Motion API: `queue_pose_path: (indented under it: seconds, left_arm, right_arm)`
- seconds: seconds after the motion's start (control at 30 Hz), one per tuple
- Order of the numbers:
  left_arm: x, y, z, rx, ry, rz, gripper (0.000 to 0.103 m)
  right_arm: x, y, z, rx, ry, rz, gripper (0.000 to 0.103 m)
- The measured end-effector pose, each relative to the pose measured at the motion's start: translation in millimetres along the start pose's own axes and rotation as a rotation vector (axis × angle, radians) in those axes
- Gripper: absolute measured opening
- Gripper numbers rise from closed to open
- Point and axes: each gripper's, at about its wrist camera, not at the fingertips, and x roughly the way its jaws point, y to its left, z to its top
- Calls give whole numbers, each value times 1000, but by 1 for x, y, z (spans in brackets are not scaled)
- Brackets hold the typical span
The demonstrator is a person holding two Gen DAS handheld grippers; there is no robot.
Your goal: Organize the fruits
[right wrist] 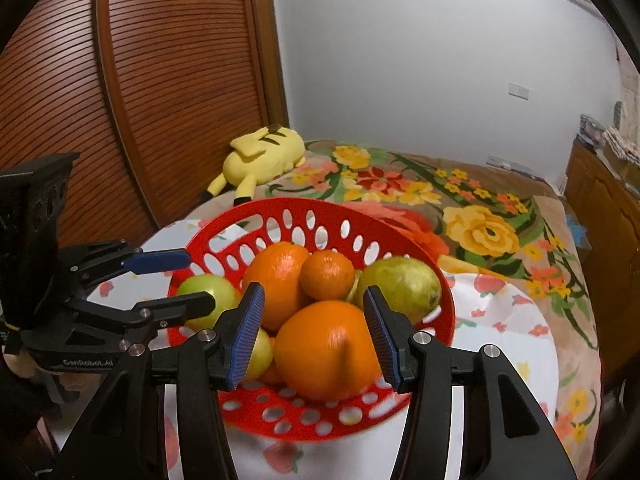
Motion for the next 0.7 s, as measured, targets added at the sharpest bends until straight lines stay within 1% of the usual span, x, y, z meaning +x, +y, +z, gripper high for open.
queue_pose_path:
  seconds: [0.13,0.3,0.37,0.43,0.5,0.6,0.67,0.7]
  left_arm:
    - [-13,-5,-10,2,-11,11,58]
    - [-30,-14,-23,13,-30,32,58]
    - [-37,-18,-27,22,-38,34,59]
    - [-43,-20,-28,23,-44,29,61]
    - [-51,-23,-32,28,-64,32,67]
    - [-64,-29,-36,34,-98,39,70]
    - [-73,-32,-39,29,-114,40,72]
    - [-78,-33,-40,27,-121,41,76]
  right_arm:
    - [-16,3,-12,16,-18,-12,53]
    - [-33,13,-31,35,-37,-6,54]
    - [-37,19,-38,35,-40,-22,57]
    - [-42,24,-44,31,-54,-48,58]
    - [-48,28,-51,36,-68,-59,60]
    - [-55,30,-58,57,-81,-65,62]
    - [-62,32,-62,61,-97,-76,65]
    - [-66,33,-63,65,-109,-85,67]
